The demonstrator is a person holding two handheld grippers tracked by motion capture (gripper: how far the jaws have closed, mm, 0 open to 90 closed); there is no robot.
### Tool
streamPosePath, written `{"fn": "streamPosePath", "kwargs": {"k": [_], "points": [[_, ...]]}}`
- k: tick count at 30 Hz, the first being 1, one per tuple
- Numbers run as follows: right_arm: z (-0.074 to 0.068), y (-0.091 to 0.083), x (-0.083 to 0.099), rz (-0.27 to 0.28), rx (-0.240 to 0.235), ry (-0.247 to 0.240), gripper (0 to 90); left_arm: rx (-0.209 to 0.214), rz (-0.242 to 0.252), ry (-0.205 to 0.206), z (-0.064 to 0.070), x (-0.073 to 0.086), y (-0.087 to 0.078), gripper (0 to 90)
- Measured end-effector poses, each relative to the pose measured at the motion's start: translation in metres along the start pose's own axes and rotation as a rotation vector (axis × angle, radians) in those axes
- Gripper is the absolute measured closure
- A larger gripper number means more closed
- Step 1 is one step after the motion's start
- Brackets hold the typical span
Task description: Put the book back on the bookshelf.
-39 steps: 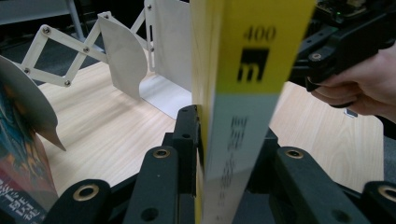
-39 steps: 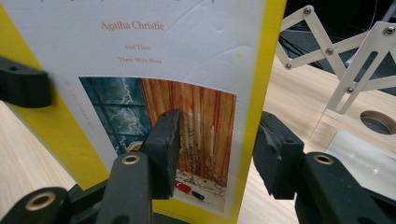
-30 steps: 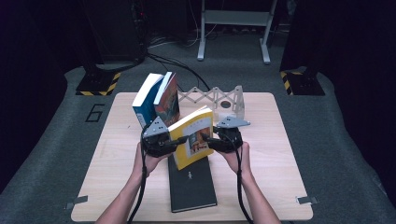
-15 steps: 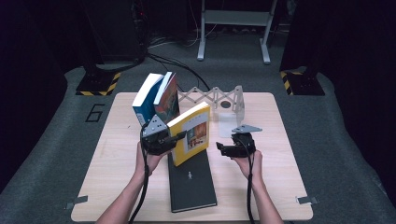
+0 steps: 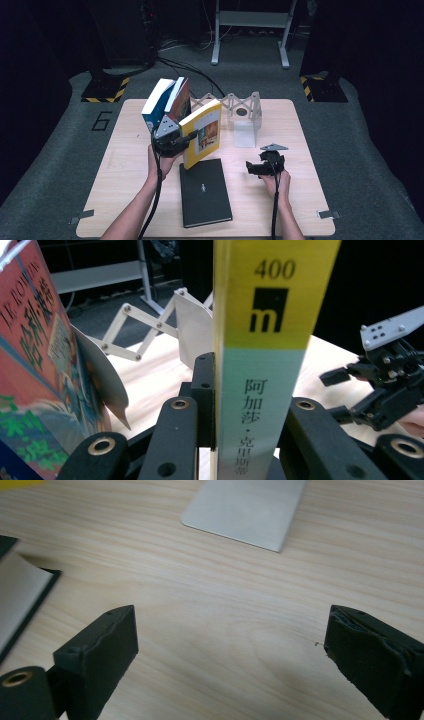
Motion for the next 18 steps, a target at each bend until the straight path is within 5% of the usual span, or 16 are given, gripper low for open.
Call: {"fn": "streamPosePath", "kwargs": {"k": [13, 18], "points": [[0.016, 0.016, 0.017, -0.013, 0.07, -0.001, 0.8, -0.052, 0.035, -0.016, -0.009, -0.005, 0.018, 75.8], [0.016, 0.016, 0.017, -0.013, 0.062, -0.004, 0.0, -0.069, 0.052, -0.038, -0.011, -0.006, 0.024, 75.8]]}}
Point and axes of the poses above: each handheld gripper's, and its own axes: y roughly forward along the jaws, x roughly out of its underside, z roughly to its right, the point moved 6 cm from there along y, roughly forward along the jaws, and after that the axes turned 1 degree about x, right-handed, at the moved point
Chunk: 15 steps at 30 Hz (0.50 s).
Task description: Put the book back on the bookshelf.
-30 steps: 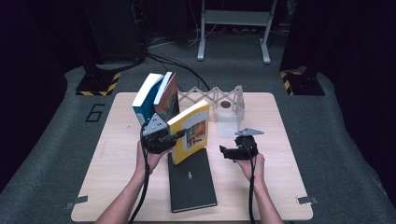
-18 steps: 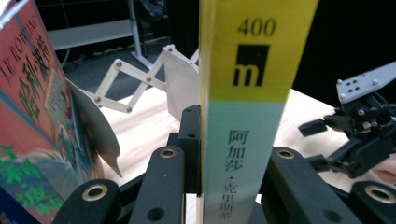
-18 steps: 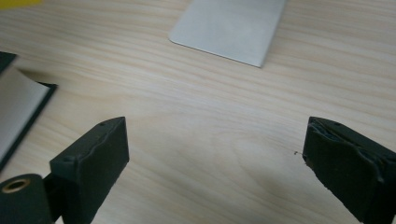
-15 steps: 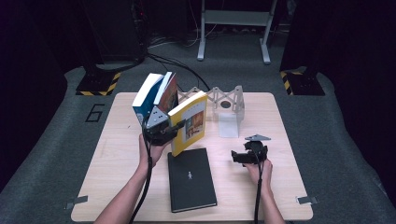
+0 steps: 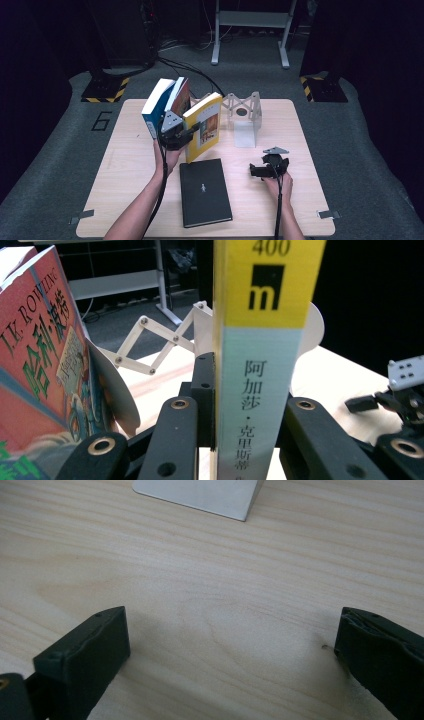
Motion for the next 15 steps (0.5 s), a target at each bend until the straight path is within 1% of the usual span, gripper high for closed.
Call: {"fn": "streamPosePath", "kwargs": {"k": [2, 3, 4, 5, 7, 10, 11, 12, 13, 15], "points": [[0.0, 0.001, 0.0, 0.005, 0.005, 0.0, 0.0, -0.002, 0.005, -0.003, -0.001, 0.0, 0.003, 75.8], [0.0, 0.001, 0.0, 0.001, 0.002, 0.001, 0.0, -0.011, 0.012, -0.008, -0.001, -0.001, 0.005, 75.8], [0.001, 0.0, 0.0, -0.002, -0.007, -0.007, 0.0, -0.006, 0.01, -0.015, -0.001, -0.001, 0.007, 75.8], [0.001, 0.0, 0.0, -0.001, -0.006, -0.007, 0.0, -0.013, 0.019, -0.017, -0.001, -0.001, 0.009, 75.8], [0.001, 0.0, 0.0, -0.001, -0.002, -0.001, 0.0, -0.018, 0.024, -0.018, -0.002, -0.001, 0.013, 75.8], [0.001, 0.0, 0.0, -0.004, 0.006, 0.005, 0.3, -0.032, 0.041, -0.036, -0.002, -0.002, 0.019, 75.8], [0.001, 0.0, 0.0, 0.0, 0.006, -0.001, 0.7, -0.039, 0.039, -0.031, -0.003, -0.003, 0.021, 75.8], [0.001, 0.0, 0.0, -0.001, 0.006, 0.006, 0.8, -0.045, 0.048, -0.038, -0.002, -0.003, 0.023, 75.8], [0.001, 0.0, 0.0, 0.005, 0.005, -0.004, 1.0, -0.051, 0.05, -0.035, -0.003, -0.003, 0.024, 75.8], [0.001, 0.0, 0.0, 0.008, 0.006, -0.005, 1.4, -0.065, 0.05, -0.035, -0.004, -0.002, 0.028, 75.8]]}}
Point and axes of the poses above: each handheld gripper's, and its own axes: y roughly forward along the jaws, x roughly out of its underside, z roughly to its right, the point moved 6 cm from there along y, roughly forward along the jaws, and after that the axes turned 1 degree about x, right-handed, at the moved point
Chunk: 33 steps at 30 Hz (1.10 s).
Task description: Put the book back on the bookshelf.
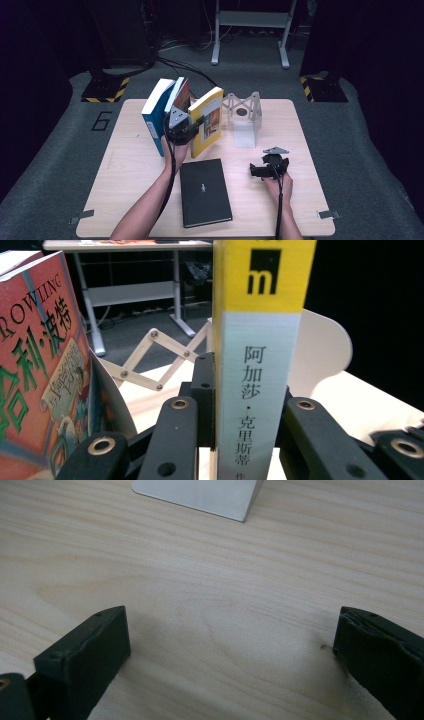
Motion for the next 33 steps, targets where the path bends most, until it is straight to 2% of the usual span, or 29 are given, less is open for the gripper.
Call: {"fn": "streamPosePath", "kwargs": {"k": [8, 18, 21, 33], "points": [[0.0, -0.001, 0.0, 0.003, -0.008, -0.006, 2.7, -0.082, 0.044, 0.0, -0.004, 0.006, 0.019, 75.8], [0.0, -0.001, 0.0, 0.01, -0.007, -0.011, 3.6, -0.129, 0.074, -0.022, -0.006, 0.01, 0.037, 75.9], [0.0, -0.001, 0.0, 0.011, -0.006, -0.011, 3.7, -0.157, 0.094, -0.023, -0.01, 0.01, 0.042, 75.8], [-0.001, -0.001, 0.0, 0.015, -0.003, -0.012, 4.2, -0.225, 0.115, -0.066, -0.02, 0.018, 0.064, 75.8]]}}
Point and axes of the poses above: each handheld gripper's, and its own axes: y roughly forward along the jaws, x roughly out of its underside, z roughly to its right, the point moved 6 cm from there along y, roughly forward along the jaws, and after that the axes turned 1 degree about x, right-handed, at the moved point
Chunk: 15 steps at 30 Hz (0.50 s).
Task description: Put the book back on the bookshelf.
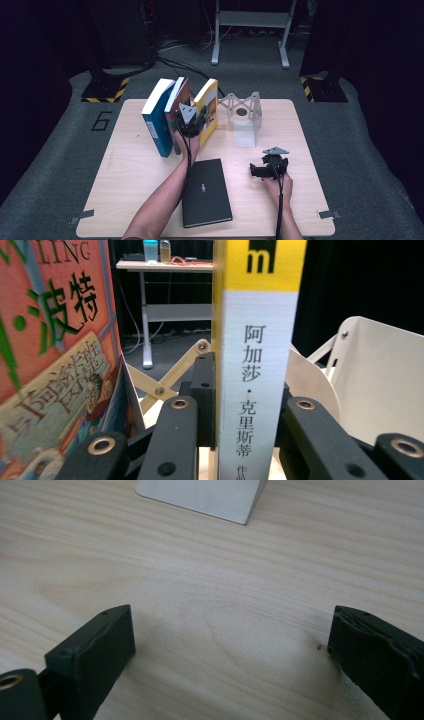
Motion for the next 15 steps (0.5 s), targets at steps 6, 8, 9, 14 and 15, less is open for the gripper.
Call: {"fn": "streamPosePath", "kwargs": {"k": [6, 8, 9, 14, 15], "points": [[0.0, 0.0, 0.0, 0.003, 0.001, -0.003, 4.6, -0.039, 0.015, -0.047, -0.002, 0.007, 0.01, 75.8], [-0.001, -0.001, 0.0, 0.001, -0.006, -0.007, 5.0, -0.047, 0.021, -0.046, -0.003, 0.007, 0.011, 75.8], [-0.001, -0.001, 0.0, 0.0, -0.005, -0.008, 5.0, -0.055, 0.021, -0.044, -0.004, 0.008, 0.01, 75.8], [0.0, -0.001, 0.0, 0.004, -0.004, -0.015, 5.0, -0.095, 0.018, -0.07, -0.007, 0.012, 0.006, 75.5], [0.0, -0.001, 0.0, 0.005, -0.004, -0.016, 5.0, -0.109, 0.005, -0.08, -0.008, 0.015, 0.004, 75.4]]}}
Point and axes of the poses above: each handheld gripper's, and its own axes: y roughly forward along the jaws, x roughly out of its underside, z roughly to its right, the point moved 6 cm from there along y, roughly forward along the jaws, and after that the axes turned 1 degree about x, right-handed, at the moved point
